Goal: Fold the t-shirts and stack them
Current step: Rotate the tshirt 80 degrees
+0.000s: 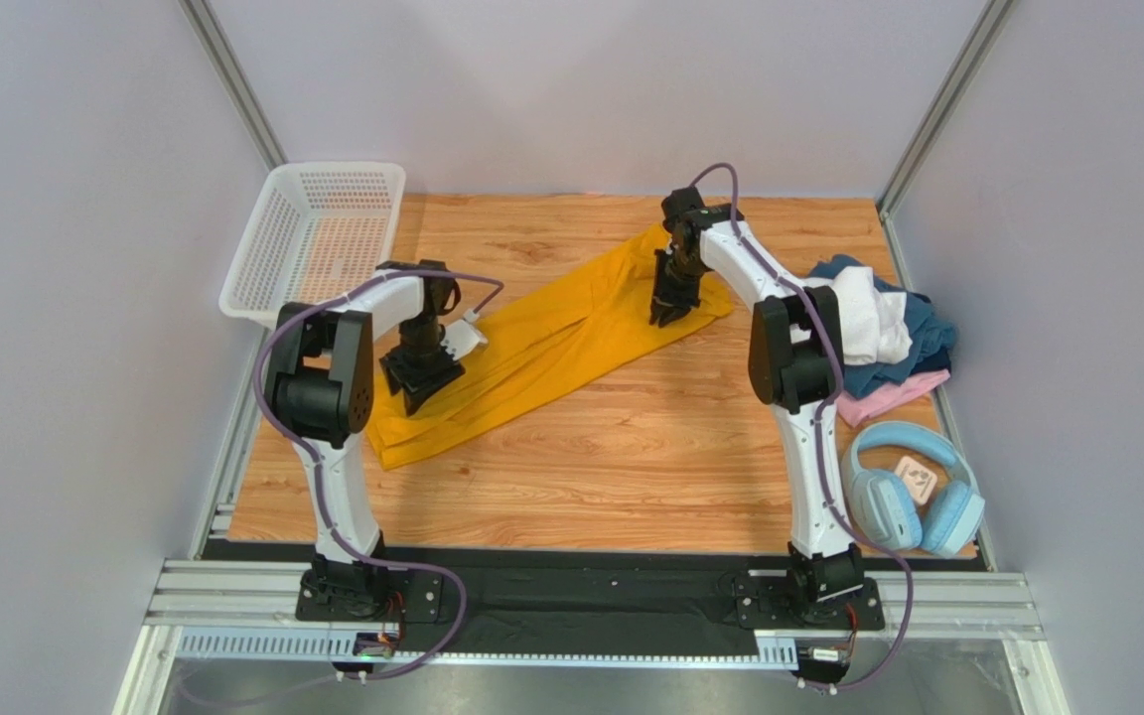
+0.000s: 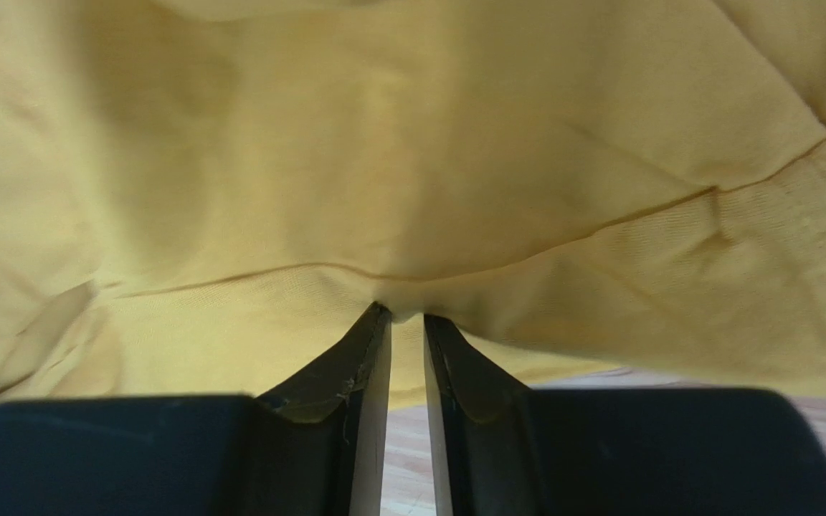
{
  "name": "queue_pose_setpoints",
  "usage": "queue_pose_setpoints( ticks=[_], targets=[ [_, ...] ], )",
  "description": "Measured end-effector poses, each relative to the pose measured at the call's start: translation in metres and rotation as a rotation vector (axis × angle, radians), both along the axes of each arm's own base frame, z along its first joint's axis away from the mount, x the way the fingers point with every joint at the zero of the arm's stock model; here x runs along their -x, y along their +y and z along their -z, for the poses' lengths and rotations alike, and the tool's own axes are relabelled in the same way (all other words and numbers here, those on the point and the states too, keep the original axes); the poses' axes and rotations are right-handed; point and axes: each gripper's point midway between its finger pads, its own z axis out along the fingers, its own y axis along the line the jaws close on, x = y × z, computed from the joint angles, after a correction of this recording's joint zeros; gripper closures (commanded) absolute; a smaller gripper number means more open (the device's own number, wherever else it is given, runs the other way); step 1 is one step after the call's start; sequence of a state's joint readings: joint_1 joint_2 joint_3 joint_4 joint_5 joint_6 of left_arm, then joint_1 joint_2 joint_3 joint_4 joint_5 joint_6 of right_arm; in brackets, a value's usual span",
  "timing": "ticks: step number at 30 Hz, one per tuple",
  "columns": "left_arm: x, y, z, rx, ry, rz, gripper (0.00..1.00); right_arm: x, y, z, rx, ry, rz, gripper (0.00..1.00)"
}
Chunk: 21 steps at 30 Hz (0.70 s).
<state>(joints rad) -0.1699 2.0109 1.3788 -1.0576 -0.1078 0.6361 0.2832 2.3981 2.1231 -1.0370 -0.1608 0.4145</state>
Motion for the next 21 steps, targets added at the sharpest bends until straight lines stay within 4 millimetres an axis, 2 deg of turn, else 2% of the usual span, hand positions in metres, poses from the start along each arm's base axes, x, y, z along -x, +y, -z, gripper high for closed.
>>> queue_pose_setpoints(
  ticks=[2, 8, 14, 18, 21],
  targets=[
    [0.001, 0.001, 0.000, -0.006, -0.003, 0.005, 0.41, 0.006, -0.010, 0.014, 0.033, 0.052, 0.019, 0.78],
    [0.007, 0.002, 0.002, -0.007, -0.006, 0.008, 0.42, 0.007, -0.024, 0.015, 0.062, 0.076, 0.047, 0.77],
    [0.016, -0.003, 0.002, -0.005, 0.014, 0.029, 0.43, -0.017, -0.032, 0.015, 0.026, 0.077, 0.086, 0.77],
    [0.034, -0.026, 0.000, 0.014, 0.072, 0.094, 0.43, -0.034, -0.044, 0.014, -0.019, 0.057, 0.120, 0.77],
    [0.050, -0.061, -0.002, 0.043, 0.129, 0.186, 0.43, -0.041, -0.057, 0.014, -0.049, 0.052, 0.147, 0.76]
  ],
)
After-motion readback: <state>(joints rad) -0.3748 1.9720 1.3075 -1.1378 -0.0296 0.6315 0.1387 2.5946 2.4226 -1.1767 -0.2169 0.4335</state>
